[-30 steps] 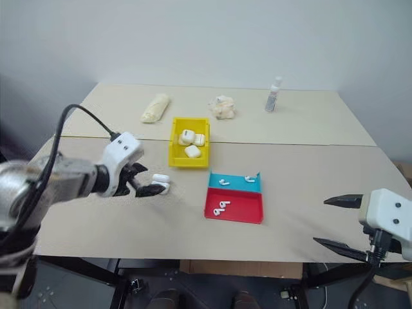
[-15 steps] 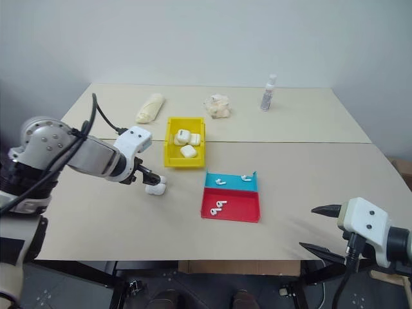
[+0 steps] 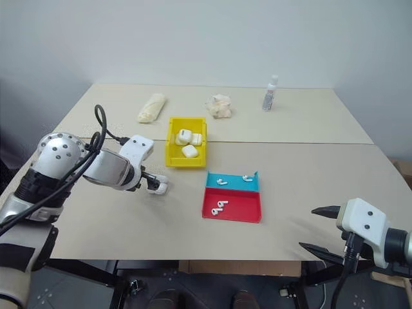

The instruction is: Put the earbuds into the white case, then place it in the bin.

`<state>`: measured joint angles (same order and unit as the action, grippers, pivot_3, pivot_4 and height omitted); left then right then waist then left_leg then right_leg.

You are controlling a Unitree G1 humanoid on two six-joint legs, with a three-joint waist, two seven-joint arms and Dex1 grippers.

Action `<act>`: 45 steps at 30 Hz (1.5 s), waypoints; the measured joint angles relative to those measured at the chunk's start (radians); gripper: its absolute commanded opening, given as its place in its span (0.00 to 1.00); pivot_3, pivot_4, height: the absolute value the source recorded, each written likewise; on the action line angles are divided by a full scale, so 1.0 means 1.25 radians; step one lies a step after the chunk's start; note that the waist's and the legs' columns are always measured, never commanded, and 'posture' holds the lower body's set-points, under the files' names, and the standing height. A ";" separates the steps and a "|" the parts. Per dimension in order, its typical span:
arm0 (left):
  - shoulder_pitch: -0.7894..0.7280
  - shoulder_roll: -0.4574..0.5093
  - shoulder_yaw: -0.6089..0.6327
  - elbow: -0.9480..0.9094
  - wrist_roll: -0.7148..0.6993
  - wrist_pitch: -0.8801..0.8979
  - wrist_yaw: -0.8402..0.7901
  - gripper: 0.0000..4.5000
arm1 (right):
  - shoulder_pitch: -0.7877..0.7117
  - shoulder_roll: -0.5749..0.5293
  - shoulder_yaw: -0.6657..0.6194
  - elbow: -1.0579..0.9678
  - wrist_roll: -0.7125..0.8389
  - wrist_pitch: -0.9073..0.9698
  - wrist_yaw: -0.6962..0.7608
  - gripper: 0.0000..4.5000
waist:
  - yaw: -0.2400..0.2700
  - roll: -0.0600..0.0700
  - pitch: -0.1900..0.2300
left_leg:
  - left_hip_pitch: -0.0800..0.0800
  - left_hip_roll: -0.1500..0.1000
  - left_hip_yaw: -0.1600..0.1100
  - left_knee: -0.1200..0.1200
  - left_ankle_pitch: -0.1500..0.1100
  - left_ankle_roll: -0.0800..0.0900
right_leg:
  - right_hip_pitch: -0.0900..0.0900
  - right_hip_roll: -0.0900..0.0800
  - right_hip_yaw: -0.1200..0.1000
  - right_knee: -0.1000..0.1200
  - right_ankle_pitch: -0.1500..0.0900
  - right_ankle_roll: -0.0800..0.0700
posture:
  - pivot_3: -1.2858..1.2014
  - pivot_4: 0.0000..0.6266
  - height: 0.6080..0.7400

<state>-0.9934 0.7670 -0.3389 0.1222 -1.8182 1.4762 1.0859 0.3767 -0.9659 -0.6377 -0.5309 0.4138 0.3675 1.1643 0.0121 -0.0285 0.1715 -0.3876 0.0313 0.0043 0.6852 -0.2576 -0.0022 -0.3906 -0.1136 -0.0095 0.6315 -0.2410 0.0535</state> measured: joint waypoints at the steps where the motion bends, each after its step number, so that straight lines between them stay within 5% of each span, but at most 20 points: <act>1: 0.006 0.003 -0.006 -0.001 -0.013 -0.011 0.014 1.00 | 0.000 0.000 0.001 0.000 0.000 0.000 -0.002 0.99 | 0.000 0.000 0.000 | 0.000 0.000 0.000 0.000 0.000 0.000 | 0.000 0.000 0.000 0.000 0.000 0.000 | 0.52 0.24 1.00; 6: 0.023 -0.006 -0.046 0.021 -0.103 -0.093 0.085 1.00 | 0.000 0.000 0.013 0.000 0.000 0.001 -0.013 0.99 | 0.001 0.000 0.000 | 0.000 -0.001 0.001 0.000 0.000 -0.001 | 0.000 0.000 -0.001 0.000 0.000 0.000 | 0.52 0.24 1.00; 15: 0.024 -0.061 -0.081 0.044 -0.095 -0.120 0.102 1.00 | 0.008 0.006 0.014 -0.009 0.000 0.009 -0.023 0.99 | 0.002 0.000 0.000 | 0.000 -0.001 0.001 0.000 0.000 -0.001 | 0.001 0.000 -0.001 -0.001 0.000 0.000 | 0.52 0.24 1.00; 27: 0.024 -0.113 -0.052 0.093 0.052 -0.093 0.055 1.00 | 0.042 0.022 0.010 -0.036 0.001 0.026 -0.043 0.99 | 0.001 0.000 0.000 | 0.000 -0.001 0.002 0.000 0.001 -0.001 | 0.001 0.000 -0.001 -0.001 0.000 0.000 | 0.52 0.24 1.00; 45: 0.043 -0.264 0.137 0.105 0.332 0.044 -0.048 1.00 | 0.046 0.025 0.010 -0.040 0.001 0.031 -0.045 0.99 | 0.002 0.000 0.000 | 0.000 -0.001 0.001 0.000 0.001 -0.001 | 0.001 0.000 -0.002 -0.001 0.000 0.000 | 0.52 0.24 1.00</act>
<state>-0.9398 0.4376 -0.1675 0.2531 -1.4038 1.5315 1.0259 0.4344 -0.9347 -0.6254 -0.5804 0.4155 0.4061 1.1081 0.0142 -0.0288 0.1716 -0.3882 0.0296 0.0058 0.6848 -0.2568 -0.0035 -0.3894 -0.1139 -0.0115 0.6299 -0.2409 0.0534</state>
